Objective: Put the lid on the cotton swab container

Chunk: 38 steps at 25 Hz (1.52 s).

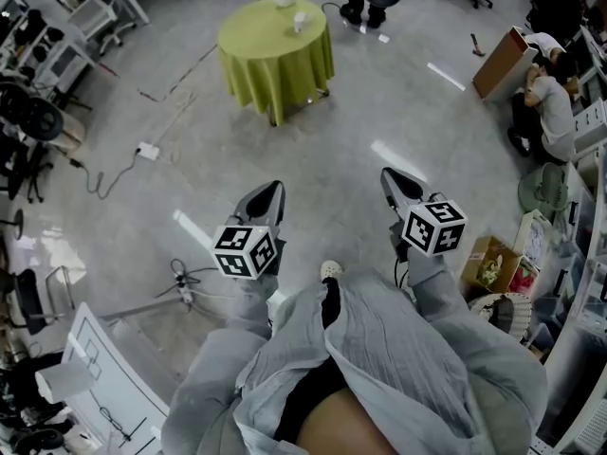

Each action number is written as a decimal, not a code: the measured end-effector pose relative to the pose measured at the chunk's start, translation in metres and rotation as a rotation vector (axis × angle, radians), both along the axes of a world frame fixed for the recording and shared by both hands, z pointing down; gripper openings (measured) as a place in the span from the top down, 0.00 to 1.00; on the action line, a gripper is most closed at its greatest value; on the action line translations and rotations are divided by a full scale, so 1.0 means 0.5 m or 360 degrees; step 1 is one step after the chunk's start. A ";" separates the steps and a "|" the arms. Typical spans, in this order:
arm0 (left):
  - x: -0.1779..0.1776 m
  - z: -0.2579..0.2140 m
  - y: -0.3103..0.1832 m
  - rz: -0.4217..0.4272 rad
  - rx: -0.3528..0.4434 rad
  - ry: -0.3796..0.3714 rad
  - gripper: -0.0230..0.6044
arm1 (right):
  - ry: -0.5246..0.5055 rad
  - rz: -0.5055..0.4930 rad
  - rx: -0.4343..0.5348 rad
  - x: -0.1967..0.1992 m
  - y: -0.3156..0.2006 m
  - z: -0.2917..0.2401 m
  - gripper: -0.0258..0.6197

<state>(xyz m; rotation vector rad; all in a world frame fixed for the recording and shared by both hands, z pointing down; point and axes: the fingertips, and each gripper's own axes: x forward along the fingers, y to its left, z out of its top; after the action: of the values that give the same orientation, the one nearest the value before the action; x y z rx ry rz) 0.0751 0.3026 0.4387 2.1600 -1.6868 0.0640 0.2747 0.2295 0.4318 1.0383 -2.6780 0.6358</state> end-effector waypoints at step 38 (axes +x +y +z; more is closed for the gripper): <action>-0.140 0.000 -0.348 0.0058 -0.0032 0.0008 0.94 | 0.0004 0.0024 -0.0067 -0.159 -0.315 0.000 0.96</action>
<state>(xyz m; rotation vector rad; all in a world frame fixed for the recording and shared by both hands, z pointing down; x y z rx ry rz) 0.0051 0.1288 0.4385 2.1746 -1.6374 0.0848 0.1952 0.0721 0.4319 1.0486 -2.6452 0.6903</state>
